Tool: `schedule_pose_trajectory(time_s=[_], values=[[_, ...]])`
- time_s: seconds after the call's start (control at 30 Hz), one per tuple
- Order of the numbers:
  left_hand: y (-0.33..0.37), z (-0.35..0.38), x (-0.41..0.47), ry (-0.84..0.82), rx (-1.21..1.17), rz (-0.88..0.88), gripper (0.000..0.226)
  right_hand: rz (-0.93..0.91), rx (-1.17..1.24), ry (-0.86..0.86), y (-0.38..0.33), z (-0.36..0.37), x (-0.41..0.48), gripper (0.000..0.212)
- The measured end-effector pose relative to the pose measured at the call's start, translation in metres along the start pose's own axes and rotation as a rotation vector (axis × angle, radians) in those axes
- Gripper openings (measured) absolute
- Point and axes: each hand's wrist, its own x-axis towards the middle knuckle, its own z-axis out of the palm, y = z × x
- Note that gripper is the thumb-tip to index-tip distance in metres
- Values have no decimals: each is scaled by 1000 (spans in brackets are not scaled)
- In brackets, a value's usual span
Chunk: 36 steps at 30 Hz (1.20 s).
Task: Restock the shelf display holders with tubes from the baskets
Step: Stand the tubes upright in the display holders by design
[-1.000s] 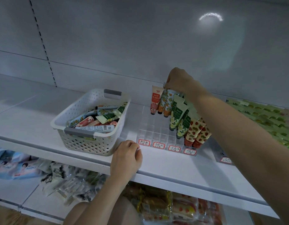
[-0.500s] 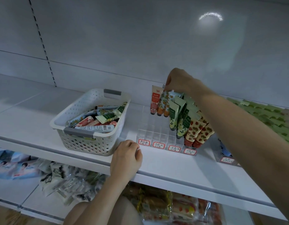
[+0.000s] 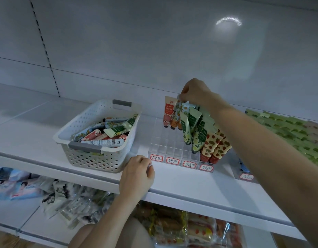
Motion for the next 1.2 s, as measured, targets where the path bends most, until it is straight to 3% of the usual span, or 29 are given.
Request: schedule_pose_trajectory(time_s=[0.13, 0.2, 0.33, 0.53, 0.67, 0.93, 1.2], values=[[-1, 0, 0, -3, -17, 7, 8, -45, 96, 106, 11, -14, -14, 13], [4, -1, 1, 46, -28, 59, 3, -64, 83, 62, 16, -19, -23, 15], [31, -10, 22, 132, -141, 112, 21, -105, 23, -42, 19, -19, -32, 25], [77, -5, 79, -84, -320, -30, 43, -136, -117, -22, 22, -16, -29, 20], [88, 12, 94, -182, -358, -73, 30, -136, -154, -19, 22, -15, -27, 16], [94, 21, 92, -45, -367, 29, 25, -131, -183, -14, 20, -13, -21, 16], [95, 23, 88, -40, -294, 59, 29, -83, -254, -39, 17, -9, -14, 18]])
